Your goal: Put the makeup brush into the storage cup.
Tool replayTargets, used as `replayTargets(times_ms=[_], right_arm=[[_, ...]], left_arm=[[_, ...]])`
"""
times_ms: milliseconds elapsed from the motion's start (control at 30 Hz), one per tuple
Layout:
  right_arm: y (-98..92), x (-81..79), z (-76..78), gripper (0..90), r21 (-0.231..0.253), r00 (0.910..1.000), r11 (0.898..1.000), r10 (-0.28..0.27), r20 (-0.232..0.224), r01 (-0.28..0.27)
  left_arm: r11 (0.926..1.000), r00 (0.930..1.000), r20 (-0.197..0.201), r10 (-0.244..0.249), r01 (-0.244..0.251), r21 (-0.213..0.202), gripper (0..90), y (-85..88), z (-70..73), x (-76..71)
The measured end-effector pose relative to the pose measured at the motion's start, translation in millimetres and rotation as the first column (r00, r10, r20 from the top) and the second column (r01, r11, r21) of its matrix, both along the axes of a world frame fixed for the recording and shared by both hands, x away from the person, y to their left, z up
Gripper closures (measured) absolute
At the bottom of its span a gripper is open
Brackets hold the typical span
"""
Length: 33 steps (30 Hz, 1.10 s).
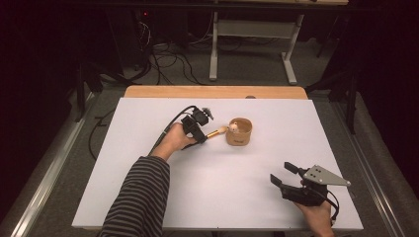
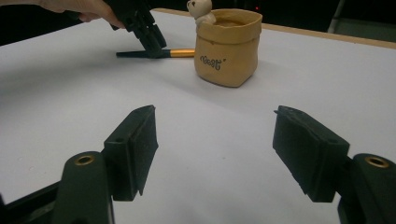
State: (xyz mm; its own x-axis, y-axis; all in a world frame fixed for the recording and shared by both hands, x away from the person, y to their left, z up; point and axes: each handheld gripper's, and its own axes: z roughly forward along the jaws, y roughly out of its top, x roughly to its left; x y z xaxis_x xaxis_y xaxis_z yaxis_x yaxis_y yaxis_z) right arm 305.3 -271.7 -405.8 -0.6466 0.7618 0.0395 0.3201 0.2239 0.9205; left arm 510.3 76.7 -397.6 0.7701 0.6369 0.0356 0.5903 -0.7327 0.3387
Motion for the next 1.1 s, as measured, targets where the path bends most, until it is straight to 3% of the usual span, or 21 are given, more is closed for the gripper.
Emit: replayTargets(times_ms=[533, 1100], right_arm=[[0.6, 0.2, -0.2, 32.3, -0.003, 1.0, 1.0, 0.001, 0.001, -0.001], [0.6, 0.6, -0.5, 32.3, -0.005, 1.0, 1.0, 0.003, 0.002, -0.003]], left_arm=[[0.999, 0.999, -0.011, -0.044, 0.044, 0.006, 77.4, -3.4, -0.7, -1.7], [0.9986, 0.9983, -0.027, -0.051, 0.051, 0.012, 78.1, -3.7, 0.1, 0.2]])
